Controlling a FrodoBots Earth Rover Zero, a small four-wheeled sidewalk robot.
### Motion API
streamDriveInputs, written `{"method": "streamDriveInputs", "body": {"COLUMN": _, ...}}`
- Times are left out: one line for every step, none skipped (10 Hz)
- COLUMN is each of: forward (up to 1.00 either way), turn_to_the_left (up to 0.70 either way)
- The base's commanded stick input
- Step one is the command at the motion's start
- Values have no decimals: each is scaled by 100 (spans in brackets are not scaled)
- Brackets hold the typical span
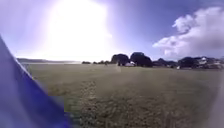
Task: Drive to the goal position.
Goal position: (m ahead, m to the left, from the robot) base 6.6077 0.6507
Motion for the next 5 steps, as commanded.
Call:
{"method": "streamDriveInputs", "body": {"forward": 70, "turn_to_the_left": 0}}
{"method": "streamDriveInputs", "body": {"forward": 70, "turn_to_the_left": 0}}
{"method": "streamDriveInputs", "body": {"forward": 70, "turn_to_the_left": 0}}
{"method": "streamDriveInputs", "body": {"forward": 70, "turn_to_the_left": 0}}
{"method": "streamDriveInputs", "body": {"forward": 70, "turn_to_the_left": 0}}
